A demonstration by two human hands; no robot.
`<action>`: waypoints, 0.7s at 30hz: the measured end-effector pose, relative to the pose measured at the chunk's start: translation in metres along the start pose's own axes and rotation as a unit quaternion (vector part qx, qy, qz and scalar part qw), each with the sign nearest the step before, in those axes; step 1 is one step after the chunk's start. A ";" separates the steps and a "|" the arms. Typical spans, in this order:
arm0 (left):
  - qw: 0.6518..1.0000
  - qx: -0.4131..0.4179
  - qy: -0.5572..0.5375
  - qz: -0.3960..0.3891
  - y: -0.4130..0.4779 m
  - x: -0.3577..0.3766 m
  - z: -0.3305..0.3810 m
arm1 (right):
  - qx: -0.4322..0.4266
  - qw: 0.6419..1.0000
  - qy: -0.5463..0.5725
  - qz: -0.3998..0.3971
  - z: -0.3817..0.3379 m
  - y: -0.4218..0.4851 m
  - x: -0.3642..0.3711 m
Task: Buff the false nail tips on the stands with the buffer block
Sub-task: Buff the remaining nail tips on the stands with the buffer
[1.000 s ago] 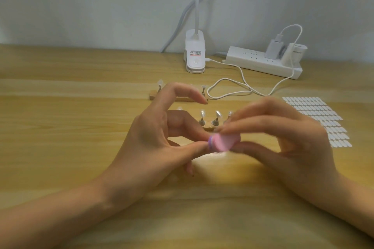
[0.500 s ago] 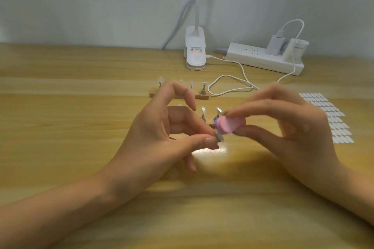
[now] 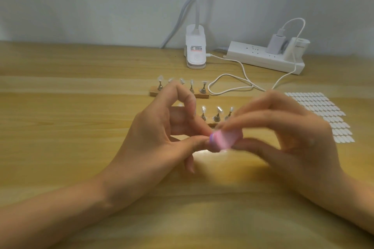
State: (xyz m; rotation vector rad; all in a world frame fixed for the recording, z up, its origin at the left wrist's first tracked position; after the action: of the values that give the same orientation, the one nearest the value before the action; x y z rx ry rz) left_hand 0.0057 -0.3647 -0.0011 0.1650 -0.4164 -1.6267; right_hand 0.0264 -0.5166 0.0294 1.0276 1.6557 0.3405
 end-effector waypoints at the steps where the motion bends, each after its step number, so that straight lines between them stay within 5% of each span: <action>1: 1.000 0.004 0.006 -0.002 0.000 0.001 0.000 | -0.018 1.000 -0.009 -0.008 -0.004 0.000 0.002; 21: 1.000 0.012 0.019 -0.020 0.000 0.006 0.001 | -0.019 1.000 -0.001 -0.019 -0.003 0.004 0.004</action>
State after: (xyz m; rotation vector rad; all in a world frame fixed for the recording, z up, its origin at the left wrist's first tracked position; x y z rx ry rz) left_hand 0.0046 -0.3704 0.0003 0.2240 -0.4059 -1.6548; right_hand 0.0248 -0.5103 0.0302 0.9673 1.6587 0.3452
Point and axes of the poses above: each hand's wrist, its own y-axis towards the middle knuckle, its own x-axis out of the palm, z = x × y, the point moved 8 cm from there along y, towards the middle knuckle, and after that the axes turned 12 degrees about -y, right-handed, at the moved point
